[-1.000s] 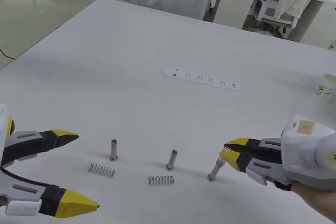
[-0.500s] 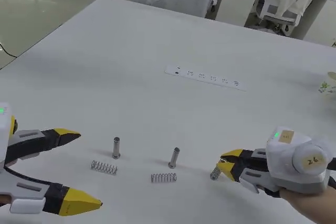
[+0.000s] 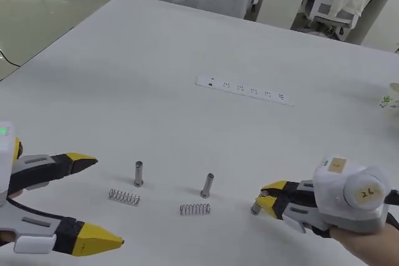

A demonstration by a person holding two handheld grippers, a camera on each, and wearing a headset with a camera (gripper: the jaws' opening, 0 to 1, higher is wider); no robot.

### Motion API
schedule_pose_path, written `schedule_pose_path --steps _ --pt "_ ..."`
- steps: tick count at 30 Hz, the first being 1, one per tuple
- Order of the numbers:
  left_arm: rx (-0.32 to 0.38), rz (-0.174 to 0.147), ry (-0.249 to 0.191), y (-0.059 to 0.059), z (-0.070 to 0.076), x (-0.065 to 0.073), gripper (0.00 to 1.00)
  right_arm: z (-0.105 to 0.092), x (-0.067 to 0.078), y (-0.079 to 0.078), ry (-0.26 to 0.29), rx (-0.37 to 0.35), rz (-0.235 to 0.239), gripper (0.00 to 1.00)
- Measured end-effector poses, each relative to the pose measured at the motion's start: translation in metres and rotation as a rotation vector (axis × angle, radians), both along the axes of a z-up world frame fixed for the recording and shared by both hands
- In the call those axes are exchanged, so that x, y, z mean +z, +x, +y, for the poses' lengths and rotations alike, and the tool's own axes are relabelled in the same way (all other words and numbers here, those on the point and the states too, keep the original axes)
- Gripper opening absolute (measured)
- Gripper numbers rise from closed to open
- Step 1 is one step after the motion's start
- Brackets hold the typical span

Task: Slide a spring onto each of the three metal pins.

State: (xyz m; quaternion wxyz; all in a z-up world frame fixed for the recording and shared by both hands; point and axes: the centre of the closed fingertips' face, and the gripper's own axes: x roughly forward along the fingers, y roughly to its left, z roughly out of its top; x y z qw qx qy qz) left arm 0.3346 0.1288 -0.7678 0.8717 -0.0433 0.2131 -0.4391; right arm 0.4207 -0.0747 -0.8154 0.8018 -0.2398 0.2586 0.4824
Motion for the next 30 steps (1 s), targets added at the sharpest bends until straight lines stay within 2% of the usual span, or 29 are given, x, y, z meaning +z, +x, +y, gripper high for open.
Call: schedule_pose_path --steps 7,10,17,27,30 --pt "0.005 -0.002 -0.001 0.0 0.001 0.001 0.98 -0.001 0.0 0.0 -0.001 -0.011 0.0 0.14" --pt "0.012 -0.001 -0.004 0.0 0.003 0.002 0.98 -0.001 0.003 0.0 0.013 -0.016 -0.004 0.13" --pt "0.015 0.001 -0.004 -0.001 0.004 0.001 0.98 -0.001 0.016 -0.003 0.022 -0.003 -0.026 0.12" --pt "0.016 0.001 -0.011 -0.001 0.003 0.002 0.98 0.003 0.041 -0.009 0.044 0.033 -0.071 0.11" --pt "0.017 0.001 -0.01 0.0 0.003 0.002 0.98 0.003 0.041 -0.014 0.015 0.063 -0.088 0.1"
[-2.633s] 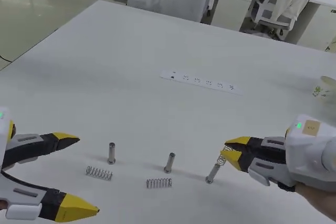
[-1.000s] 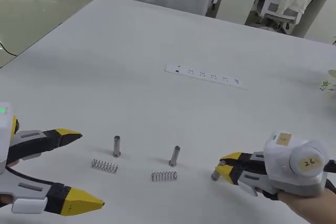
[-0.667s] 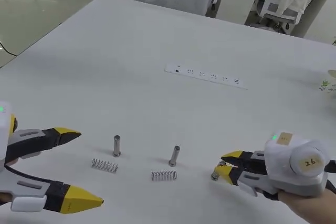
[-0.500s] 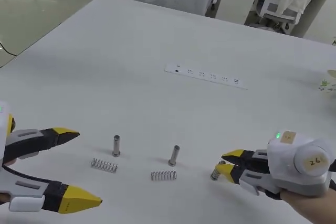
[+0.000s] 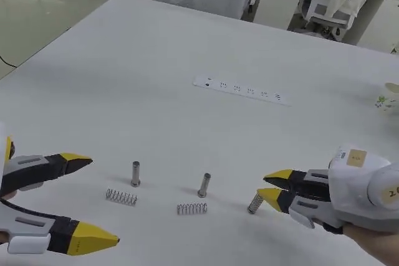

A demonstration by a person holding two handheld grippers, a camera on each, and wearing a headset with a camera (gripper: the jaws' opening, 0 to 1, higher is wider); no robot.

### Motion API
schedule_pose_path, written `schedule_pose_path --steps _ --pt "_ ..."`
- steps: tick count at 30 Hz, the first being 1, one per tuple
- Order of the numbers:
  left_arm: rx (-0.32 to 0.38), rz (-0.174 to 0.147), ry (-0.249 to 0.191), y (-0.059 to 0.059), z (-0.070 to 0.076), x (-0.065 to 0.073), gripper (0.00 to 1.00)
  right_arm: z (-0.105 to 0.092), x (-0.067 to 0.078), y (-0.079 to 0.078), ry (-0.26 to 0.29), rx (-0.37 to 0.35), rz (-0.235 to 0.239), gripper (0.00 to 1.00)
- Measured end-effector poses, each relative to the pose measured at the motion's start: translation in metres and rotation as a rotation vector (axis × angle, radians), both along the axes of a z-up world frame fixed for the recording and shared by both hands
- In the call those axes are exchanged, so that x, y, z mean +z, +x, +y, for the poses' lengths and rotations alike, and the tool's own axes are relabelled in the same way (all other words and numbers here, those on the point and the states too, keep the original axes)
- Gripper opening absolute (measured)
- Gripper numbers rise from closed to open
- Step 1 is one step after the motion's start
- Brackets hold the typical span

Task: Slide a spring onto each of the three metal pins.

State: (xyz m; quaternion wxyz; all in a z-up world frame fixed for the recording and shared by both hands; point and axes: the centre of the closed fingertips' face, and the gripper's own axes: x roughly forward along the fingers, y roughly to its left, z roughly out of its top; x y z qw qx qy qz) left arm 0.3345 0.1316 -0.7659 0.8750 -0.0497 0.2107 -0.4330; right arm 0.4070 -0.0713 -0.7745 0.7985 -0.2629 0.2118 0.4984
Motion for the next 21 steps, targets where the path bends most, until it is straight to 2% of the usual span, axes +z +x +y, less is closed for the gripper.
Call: schedule_pose_path --steps 1,7,9,11,21 --pt "0.0 0.0 0.0 0.0 0.0 0.0 0.98 0.001 -0.002 -0.002 -0.023 0.018 -0.012 0.1" --pt "-0.001 -0.002 -0.001 0.0 -0.001 0.001 0.98 0.009 -0.007 -0.015 -0.056 0.078 -0.015 0.1" --pt "-0.001 -0.002 0.002 0.0 0.0 0.001 0.98 0.013 -0.012 -0.02 -0.1 0.135 -0.035 0.1" --pt "-0.001 -0.001 0.003 0.0 0.0 0.0 0.98 0.018 -0.014 -0.024 -0.112 0.149 -0.034 0.1" --pt "0.0 0.002 0.007 -0.002 0.001 0.0 0.98 0.045 -0.012 -0.03 -0.122 0.23 -0.043 0.1"
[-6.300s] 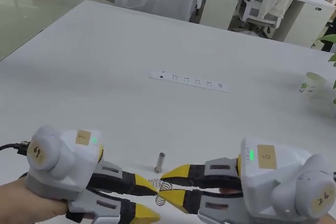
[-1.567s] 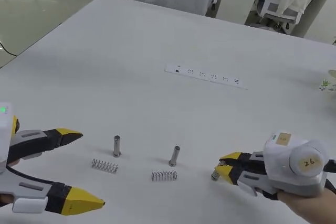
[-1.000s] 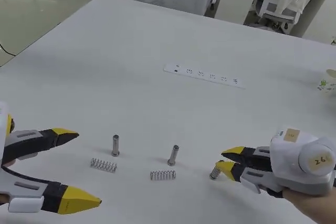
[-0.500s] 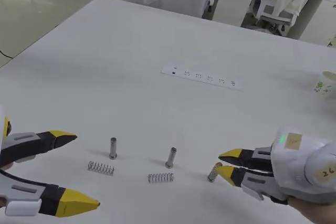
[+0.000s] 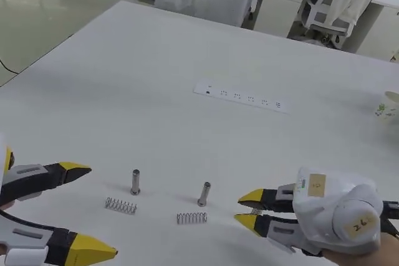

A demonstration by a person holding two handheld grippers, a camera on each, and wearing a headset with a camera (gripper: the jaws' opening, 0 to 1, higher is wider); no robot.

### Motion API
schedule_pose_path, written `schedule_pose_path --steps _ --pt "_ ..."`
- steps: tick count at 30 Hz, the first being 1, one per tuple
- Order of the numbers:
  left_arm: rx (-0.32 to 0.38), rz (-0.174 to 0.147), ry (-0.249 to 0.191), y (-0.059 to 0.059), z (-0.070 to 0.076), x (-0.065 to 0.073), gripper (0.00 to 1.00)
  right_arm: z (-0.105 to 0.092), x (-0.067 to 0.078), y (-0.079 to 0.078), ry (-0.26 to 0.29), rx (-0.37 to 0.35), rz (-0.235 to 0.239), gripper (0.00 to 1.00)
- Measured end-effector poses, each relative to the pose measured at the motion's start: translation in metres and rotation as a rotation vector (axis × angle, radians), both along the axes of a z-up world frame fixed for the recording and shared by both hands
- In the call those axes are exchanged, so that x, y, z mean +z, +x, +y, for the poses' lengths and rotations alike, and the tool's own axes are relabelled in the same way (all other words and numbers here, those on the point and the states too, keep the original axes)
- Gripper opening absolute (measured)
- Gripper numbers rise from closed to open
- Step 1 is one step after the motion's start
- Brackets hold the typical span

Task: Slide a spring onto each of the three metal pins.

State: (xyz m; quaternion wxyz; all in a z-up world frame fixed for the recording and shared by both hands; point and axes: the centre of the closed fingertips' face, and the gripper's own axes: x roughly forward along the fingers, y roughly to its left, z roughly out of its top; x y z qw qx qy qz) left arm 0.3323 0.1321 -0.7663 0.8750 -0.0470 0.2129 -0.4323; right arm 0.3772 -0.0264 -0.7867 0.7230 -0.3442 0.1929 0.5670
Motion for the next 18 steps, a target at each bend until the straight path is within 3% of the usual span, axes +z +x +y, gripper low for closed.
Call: schedule_pose_path --steps 18 --pt "-0.005 0.004 0.006 -0.003 -0.001 -0.001 0.98 0.036 -0.018 -0.014 -0.067 0.136 0.01 0.1"
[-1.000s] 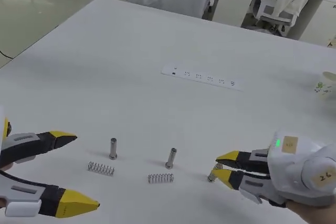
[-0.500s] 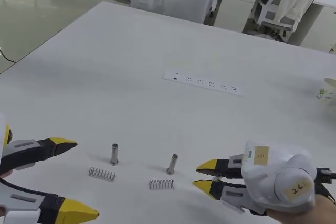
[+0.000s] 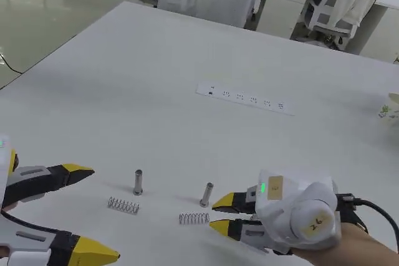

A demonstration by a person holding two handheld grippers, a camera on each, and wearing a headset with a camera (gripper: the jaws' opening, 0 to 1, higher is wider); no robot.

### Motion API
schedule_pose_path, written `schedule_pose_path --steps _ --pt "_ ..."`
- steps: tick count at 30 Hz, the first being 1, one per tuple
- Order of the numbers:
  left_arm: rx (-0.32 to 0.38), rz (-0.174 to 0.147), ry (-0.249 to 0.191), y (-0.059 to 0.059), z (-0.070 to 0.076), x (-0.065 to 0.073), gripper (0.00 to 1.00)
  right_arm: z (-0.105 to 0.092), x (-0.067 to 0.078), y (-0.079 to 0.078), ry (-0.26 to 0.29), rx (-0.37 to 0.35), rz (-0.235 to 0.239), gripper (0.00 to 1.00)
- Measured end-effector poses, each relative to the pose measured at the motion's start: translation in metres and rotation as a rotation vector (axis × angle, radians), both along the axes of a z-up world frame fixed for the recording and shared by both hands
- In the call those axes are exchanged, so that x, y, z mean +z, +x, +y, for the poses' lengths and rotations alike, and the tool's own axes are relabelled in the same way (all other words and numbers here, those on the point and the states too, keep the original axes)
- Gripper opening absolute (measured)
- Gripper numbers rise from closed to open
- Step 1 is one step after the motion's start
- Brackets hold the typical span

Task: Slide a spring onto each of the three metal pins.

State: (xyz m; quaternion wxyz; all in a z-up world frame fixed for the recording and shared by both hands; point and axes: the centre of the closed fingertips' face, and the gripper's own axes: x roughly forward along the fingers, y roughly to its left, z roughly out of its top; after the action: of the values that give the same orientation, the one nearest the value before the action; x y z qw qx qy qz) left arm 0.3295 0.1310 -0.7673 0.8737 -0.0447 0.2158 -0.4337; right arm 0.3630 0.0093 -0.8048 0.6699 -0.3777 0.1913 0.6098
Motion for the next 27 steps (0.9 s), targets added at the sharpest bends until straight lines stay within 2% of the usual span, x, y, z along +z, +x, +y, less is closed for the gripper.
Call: schedule_pose_path --steps 9,27 --pt "-0.006 0.004 0.013 -0.002 0.0 -0.004 0.98 0.006 -0.013 0.006 -0.043 0.018 0.013 0.1" --pt "-0.007 0.01 0.008 -0.003 0.0 -0.004 0.98 0.015 -0.036 0.016 -0.121 0.049 0.033 0.1"
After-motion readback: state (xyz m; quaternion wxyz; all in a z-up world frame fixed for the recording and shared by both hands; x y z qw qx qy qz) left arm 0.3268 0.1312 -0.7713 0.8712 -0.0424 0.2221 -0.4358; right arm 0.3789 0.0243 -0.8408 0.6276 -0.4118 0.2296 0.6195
